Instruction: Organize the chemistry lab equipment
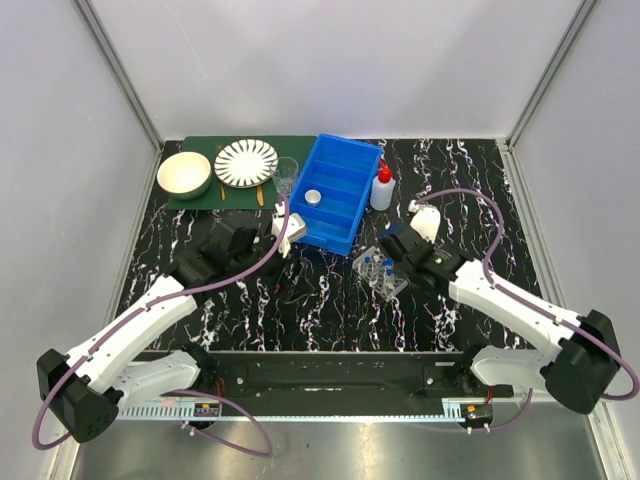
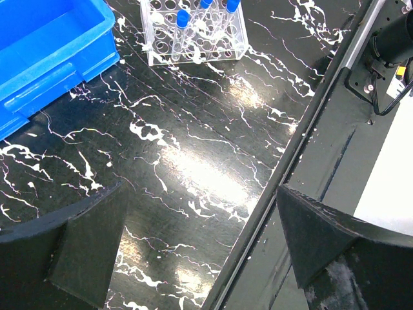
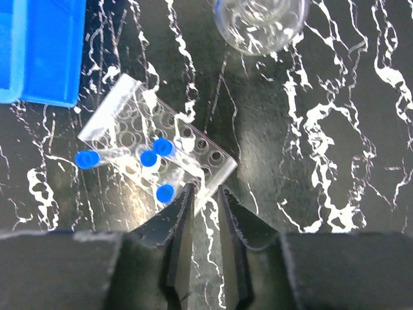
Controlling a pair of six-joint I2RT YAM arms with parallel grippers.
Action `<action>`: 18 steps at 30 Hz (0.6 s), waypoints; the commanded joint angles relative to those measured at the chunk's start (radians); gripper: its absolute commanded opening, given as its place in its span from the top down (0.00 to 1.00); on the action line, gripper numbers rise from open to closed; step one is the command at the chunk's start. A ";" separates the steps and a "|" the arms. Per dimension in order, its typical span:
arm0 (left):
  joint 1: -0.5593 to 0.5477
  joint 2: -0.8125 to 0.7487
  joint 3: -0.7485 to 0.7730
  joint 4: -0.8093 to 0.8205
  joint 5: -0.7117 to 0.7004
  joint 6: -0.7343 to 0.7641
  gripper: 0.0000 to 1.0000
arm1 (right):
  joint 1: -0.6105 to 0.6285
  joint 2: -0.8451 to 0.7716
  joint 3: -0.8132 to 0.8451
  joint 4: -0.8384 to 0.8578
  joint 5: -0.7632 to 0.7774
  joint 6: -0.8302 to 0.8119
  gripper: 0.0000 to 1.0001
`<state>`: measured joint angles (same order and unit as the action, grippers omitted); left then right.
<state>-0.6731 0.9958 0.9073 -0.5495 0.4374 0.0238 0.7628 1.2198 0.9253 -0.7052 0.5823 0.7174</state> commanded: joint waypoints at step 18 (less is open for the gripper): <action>-0.006 -0.034 0.002 0.025 0.011 -0.008 0.01 | -0.005 -0.027 -0.129 -0.060 -0.078 0.234 0.61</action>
<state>-0.6735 0.9852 0.9073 -0.5514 0.4381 0.0238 0.7628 1.1576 0.7883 -0.8047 0.4988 0.9100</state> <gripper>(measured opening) 0.984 0.394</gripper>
